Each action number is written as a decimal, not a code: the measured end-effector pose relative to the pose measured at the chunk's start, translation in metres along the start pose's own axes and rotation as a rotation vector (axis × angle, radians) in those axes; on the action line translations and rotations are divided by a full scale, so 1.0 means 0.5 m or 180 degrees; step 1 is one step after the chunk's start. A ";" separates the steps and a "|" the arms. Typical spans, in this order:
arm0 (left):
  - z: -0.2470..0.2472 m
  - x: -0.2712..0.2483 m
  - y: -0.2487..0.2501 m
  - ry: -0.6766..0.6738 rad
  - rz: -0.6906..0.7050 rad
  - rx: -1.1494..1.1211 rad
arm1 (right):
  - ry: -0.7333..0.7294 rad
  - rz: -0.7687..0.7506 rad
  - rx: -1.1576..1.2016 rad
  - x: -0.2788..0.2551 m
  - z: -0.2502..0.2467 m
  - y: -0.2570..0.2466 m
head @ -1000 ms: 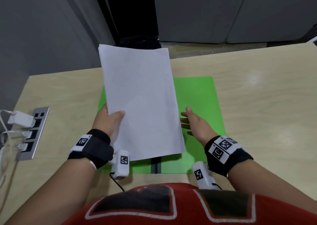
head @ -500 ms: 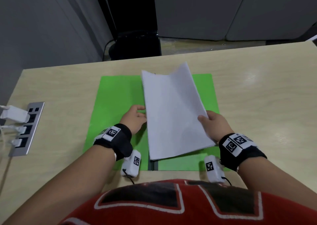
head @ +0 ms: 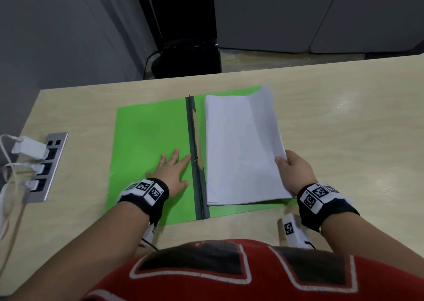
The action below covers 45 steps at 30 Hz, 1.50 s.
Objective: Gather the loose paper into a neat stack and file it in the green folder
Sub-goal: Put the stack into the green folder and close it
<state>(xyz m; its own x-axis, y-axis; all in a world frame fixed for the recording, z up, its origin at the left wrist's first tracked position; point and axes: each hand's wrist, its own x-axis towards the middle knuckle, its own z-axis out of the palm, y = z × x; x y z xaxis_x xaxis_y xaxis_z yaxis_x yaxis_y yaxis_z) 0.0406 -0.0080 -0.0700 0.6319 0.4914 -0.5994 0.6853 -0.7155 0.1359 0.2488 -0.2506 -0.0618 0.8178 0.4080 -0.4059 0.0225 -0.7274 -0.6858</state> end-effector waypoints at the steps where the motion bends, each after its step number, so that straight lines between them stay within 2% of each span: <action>1: 0.000 0.000 -0.004 0.0014 0.0025 0.0025 | -0.0001 -0.0008 -0.0034 0.001 0.001 0.000; 20: -0.007 0.004 -0.043 0.0108 0.0059 0.0185 | -0.0063 -0.0228 -0.0613 0.023 0.037 -0.023; 25: -0.008 0.009 -0.052 0.0241 0.0057 0.0022 | -0.0027 -0.0250 -0.0702 0.026 0.045 -0.022; 27: -0.014 0.006 -0.061 0.0578 -0.0231 -0.0374 | -0.0042 -0.0250 -0.0741 0.025 0.045 -0.021; 30: -0.037 -0.001 -0.099 0.1139 -0.1339 -0.1280 | -0.0052 -0.0272 -0.0805 0.021 0.046 -0.021; 32: -0.054 -0.009 -0.137 0.1053 -0.2047 -0.1512 | -0.0032 -0.0323 -0.0852 0.020 0.046 -0.020; 34: -0.067 -0.015 -0.166 0.0878 -0.2549 -0.1649 | -0.0010 -0.0360 -0.0872 0.020 0.047 -0.019; 37: -0.077 -0.016 -0.189 0.0813 -0.2780 -0.1704 | -0.0010 -0.0348 -0.0862 0.021 0.047 -0.019; 40: -0.096 -0.025 -0.199 0.0446 -0.2590 -0.1341 | -0.0036 -0.0328 -0.0852 0.021 0.042 -0.021; 43: -0.121 -0.046 -0.215 -0.0085 -0.1801 -0.0480 | -0.0052 -0.0305 -0.0848 0.023 0.037 -0.020; 45: -0.135 -0.053 -0.220 -0.0034 -0.1607 -0.0519 | -0.0034 -0.0291 -0.0858 0.023 0.035 -0.017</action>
<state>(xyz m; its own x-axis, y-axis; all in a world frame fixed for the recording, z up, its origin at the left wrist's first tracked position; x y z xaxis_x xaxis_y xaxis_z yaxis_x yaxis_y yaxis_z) -0.0269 0.0911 -0.0156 0.2056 0.7491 -0.6298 0.9512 -0.3043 -0.0514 0.2480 -0.2300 -0.0712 0.7993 0.4834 -0.3570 0.2492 -0.8072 -0.5350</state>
